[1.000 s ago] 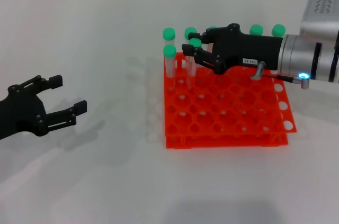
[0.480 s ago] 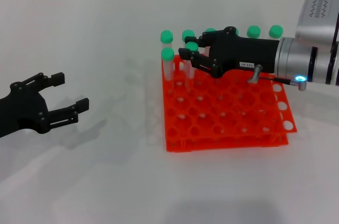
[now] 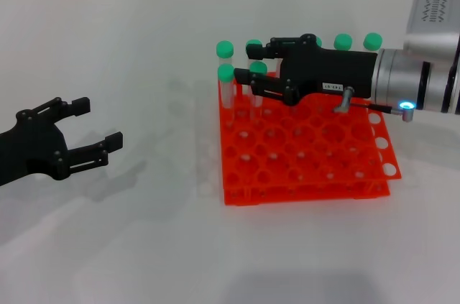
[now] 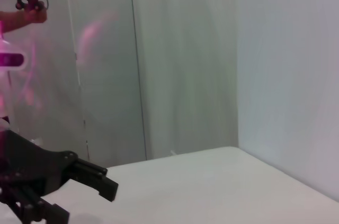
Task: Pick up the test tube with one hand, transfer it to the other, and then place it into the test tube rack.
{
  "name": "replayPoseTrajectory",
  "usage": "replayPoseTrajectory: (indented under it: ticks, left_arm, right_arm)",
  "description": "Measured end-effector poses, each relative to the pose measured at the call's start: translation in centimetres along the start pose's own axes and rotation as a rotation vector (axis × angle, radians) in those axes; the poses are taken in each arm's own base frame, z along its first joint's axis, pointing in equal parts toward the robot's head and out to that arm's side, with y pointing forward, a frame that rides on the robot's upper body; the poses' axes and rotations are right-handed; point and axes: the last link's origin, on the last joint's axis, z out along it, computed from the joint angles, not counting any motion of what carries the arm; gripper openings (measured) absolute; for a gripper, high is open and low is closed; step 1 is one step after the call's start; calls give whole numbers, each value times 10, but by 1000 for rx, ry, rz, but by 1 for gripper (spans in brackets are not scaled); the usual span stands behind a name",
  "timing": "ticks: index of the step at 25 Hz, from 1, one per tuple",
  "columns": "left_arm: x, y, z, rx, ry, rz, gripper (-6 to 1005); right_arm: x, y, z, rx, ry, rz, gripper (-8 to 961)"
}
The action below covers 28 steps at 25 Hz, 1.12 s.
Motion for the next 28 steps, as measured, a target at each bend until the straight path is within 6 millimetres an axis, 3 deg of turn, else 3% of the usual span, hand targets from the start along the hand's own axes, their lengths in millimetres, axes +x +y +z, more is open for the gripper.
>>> replayPoseTrajectory:
  ticks: [4, 8, 9, 15, 18, 23, 28]
  left_arm:
    - [0, -1, -1, 1, -4, -2, 881]
    - [1, -3, -3, 1, -7, 1, 881]
    - [2, -3, -3, 1, -8, 2, 882]
    - [10, -13, -2, -14, -36, -3, 882]
    - [15, -17, 4, -37, -69, -8, 882]
    - [26, -19, 12, -118, -109, 2, 882]
    - [37, -26, 17, -214, -131, -4, 882]
  right_arm:
    - [-6, 4, -10, -28, -44, 2, 456]
    - [-5, 8, -50, -9, -66, -51, 458]
    - [-5, 8, -50, -9, -66, -51, 459]
    - [12, -6, -93, 20, 35, -12, 465]
    - [24, -13, -116, 46, 73, 36, 599]
    - [33, -13, -130, 31, 121, 49, 842]
    - [39, -10, -135, 12, 147, 69, 878]
